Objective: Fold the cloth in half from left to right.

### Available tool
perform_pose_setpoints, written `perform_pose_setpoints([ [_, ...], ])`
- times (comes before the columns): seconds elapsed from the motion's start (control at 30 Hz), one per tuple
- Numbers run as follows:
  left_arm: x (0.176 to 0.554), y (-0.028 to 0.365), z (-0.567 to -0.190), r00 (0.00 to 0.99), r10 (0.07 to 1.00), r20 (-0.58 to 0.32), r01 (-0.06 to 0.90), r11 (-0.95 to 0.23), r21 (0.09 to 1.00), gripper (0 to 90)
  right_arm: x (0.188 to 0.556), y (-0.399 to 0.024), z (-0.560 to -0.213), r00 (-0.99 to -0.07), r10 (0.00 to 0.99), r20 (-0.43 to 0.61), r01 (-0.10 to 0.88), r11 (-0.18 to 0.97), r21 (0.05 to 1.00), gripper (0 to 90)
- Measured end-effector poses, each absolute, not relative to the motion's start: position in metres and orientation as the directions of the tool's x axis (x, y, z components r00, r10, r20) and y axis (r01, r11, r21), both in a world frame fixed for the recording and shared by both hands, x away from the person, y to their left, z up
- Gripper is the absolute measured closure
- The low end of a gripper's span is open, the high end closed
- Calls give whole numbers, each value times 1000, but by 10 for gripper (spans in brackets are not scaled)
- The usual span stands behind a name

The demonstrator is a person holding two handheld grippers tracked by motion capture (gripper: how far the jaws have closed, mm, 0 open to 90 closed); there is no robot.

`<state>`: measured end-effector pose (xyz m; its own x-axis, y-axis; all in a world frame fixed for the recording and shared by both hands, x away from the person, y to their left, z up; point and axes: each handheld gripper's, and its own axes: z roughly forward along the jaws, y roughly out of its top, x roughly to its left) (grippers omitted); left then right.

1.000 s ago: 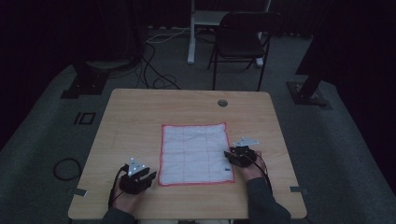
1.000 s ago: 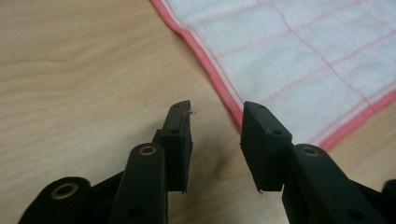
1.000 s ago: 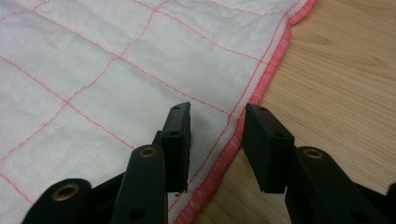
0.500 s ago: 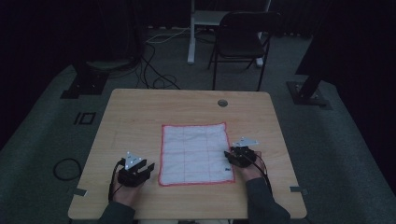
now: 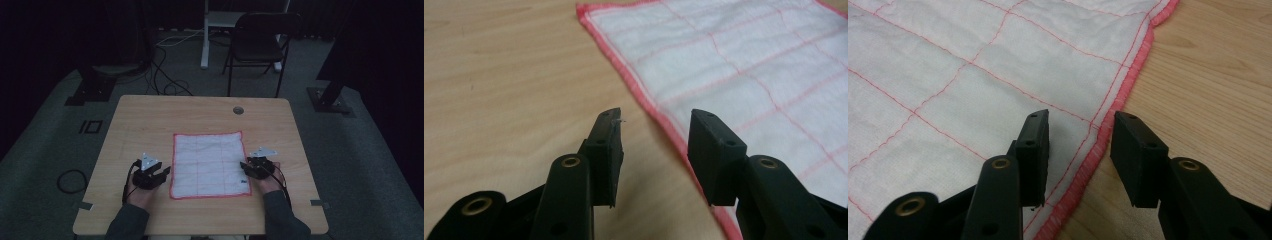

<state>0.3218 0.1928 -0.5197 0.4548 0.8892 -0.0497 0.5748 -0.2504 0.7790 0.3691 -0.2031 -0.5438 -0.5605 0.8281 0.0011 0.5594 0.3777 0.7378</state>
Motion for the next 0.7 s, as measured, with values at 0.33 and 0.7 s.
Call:
perform_pose_setpoints([
  [0.33,349,173,-526,414,910,-24,595,-251,763,571,369,-204,-545,-561,828,5,558,373,742,582],
  [0.7,355,164,-541,408,912,-42,636,-250,730,560,367,-202,-544,-561,827,-25,542,390,744,583],
])
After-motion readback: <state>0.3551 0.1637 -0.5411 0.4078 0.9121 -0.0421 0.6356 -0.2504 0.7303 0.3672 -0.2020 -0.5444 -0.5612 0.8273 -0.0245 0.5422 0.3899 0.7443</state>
